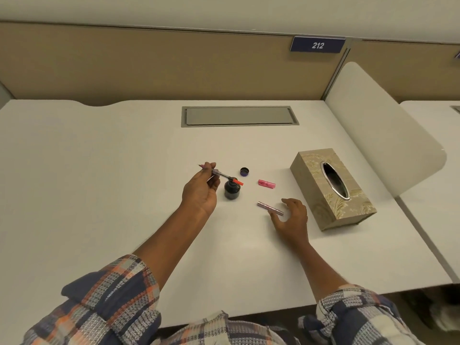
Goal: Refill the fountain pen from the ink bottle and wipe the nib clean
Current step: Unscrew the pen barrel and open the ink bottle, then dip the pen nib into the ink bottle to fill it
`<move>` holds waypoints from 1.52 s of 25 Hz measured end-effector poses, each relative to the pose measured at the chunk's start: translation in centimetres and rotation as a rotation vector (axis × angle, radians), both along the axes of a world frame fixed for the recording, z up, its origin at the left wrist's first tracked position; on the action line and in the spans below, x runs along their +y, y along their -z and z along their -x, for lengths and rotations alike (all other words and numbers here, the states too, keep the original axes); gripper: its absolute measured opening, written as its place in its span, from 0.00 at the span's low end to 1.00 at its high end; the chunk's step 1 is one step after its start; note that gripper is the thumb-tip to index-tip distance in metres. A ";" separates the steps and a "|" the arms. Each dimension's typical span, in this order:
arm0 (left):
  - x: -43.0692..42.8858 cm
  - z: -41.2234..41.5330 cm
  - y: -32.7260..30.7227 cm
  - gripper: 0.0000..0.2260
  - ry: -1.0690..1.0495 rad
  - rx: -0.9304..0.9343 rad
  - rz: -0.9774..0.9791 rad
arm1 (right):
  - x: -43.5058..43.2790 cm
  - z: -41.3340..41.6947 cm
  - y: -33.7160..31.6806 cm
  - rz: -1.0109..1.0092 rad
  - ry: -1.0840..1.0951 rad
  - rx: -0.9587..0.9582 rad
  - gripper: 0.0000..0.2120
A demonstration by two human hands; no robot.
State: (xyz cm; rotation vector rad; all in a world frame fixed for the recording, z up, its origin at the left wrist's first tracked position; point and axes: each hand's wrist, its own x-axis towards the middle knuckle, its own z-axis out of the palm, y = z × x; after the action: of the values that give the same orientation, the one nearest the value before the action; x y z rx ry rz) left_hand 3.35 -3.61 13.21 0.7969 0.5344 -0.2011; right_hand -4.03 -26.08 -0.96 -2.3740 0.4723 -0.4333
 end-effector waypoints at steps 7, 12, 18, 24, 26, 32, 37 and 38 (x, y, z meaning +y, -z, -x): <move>-2.1 -0.9 1.0 0.07 0.020 0.051 -0.044 | 4.4 -2.3 -9.0 -0.550 0.028 -0.141 0.09; -5.0 -0.9 1.1 0.08 -0.030 0.057 -0.018 | 5.0 -3.7 -12.0 -0.912 -0.117 0.069 0.10; -6.1 -0.5 1.2 0.09 -0.050 0.045 -0.015 | 4.2 -5.2 -11.5 -1.071 -0.060 0.110 0.02; -4.9 0.8 1.7 0.09 0.124 0.087 -0.165 | 2.9 -6.2 -11.6 -1.116 -0.068 0.062 0.03; -3.9 1.0 1.6 0.07 0.160 0.055 -0.338 | 2.4 -6.7 -11.3 -1.050 -0.071 0.053 0.04; -0.8 -2.7 -0.6 0.03 0.103 -0.343 -1.122 | 1.6 -8.4 -12.2 -0.700 -0.135 0.080 0.07; -1.3 -5.2 -0.9 0.05 0.388 -0.434 -1.172 | 2.5 -9.6 -14.2 -0.270 -0.342 0.089 0.05; -1.4 -5.5 -0.8 0.06 0.428 -0.446 -1.159 | 2.8 -9.8 -14.5 -0.201 -0.380 0.084 0.06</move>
State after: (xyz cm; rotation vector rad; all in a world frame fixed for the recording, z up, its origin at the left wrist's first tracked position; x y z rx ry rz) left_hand 8.87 -4.98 13.97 2.0306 -0.0094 -0.0822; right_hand 5.76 -23.33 13.59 -2.2230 0.0884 -0.1065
